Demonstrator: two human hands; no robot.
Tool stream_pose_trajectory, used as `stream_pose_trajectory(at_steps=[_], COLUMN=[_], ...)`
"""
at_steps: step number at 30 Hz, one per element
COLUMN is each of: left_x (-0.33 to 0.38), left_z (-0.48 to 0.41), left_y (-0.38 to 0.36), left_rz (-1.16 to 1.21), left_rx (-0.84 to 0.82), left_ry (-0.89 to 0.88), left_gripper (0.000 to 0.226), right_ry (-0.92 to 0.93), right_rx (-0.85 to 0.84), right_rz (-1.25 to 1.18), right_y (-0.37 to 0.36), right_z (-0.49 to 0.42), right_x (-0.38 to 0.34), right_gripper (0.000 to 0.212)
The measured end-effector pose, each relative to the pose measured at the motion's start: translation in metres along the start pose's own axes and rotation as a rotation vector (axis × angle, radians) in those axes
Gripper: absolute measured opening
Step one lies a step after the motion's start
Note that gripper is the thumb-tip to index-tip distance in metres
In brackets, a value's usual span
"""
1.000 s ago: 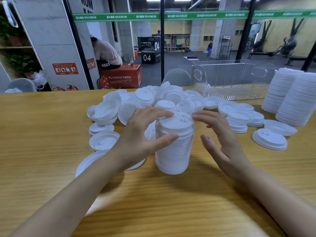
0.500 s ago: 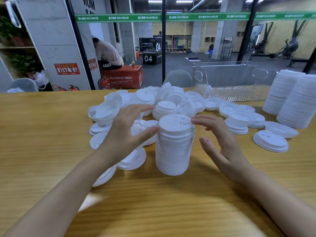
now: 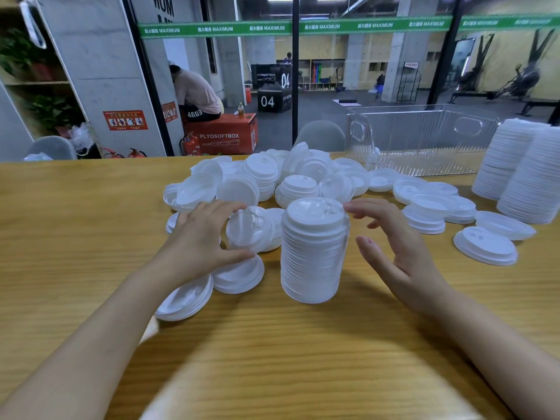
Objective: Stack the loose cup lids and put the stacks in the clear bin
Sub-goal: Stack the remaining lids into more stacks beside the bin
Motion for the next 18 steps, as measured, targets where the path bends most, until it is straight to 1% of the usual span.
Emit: stream_pose_trajectory(at_steps=[2,6,10,14,18], left_x=[0.001,0.004,0.012,0.023,0.038], left_z=[0.001,0.004,0.009,0.014,0.018], left_y=[0.002,0.008,0.020,0.032,0.035], left_rz=[0.035,0.157,0.321,0.437,0.559], left_rx=[0.033,0.107,0.197,0.295,0.306], left_ry=[-0.018,-0.052,-0.085,-0.125,-0.176], left_gripper=[0.089,0.071,0.067,0.066,0.055], right_ry=[0.004,0.026,0.066,0.060,0.054], right_rx=[0.004,0.031,0.014,0.008,0.017], right_rz=[0.001,0.046,0.063,0.046,0.034], right_y=[0.000,0.003,0.002,0.001,0.002], right_z=[0.000,0.001,0.000,0.000,0.000], right_x=[-0.001,-0.006,-0.011,-0.010,-0.009], right_gripper=[0.040,0.041,0.038,0.037,0.039])
Point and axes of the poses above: each hand's wrist, its own z-axis away from the middle knuckle, its own y-axis out of the back of the hand, x = y × z, the point moved 6 cm from there along -z, towards the middle knuckle, and after that the axes turned 14 degrees about -x, right-handed, at the moved point
